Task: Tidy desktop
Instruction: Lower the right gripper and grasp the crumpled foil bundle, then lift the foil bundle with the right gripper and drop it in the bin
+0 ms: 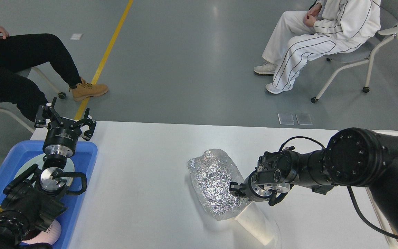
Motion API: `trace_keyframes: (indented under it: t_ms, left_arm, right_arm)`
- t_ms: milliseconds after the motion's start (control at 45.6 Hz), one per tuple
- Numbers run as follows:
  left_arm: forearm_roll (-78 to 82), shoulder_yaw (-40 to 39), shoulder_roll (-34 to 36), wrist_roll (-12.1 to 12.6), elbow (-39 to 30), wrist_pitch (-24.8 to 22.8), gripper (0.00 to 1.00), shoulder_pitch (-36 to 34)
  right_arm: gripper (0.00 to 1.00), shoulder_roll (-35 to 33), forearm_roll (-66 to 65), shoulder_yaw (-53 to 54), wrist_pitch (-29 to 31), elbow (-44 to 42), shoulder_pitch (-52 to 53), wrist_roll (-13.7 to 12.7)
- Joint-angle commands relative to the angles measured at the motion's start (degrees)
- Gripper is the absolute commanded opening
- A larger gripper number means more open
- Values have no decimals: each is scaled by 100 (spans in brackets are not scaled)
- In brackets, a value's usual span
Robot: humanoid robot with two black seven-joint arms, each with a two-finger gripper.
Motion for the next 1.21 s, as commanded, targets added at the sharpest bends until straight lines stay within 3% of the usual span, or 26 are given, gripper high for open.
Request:
trace_keyframes:
  t_ms: [0,66,438,723,876,1008,1183]
  left_arm:
    - [0,-1,0,0,0,0,97,0]
    - [0,-1,0,9,0,0,97,0]
    - [0,-1,0,0,0,0,97,0]
    - [0,-1,0,9,0,0,97,0]
    - [0,-1,0,0,0,0,97,0]
    - [0,-1,0,9,0,0,97,0]
    - [0,-1,0,9,0,-9,97,0]
  right_arm:
    - [10,-7,-1,-7,-17,-7,6,-7]
    - [0,-7,-1,-7,-17,-7,15,-7]
    - [0,-113,34,20,53,54,235,-25]
    - [0,-1096,34,116,317,599,1148,19]
    - [0,-1782,34,186,826,1108,1842,45]
    - [0,-2783,34,371,1889,1232,2897,45]
    - [0,-3698,34,371,2690,1153,3846,28]
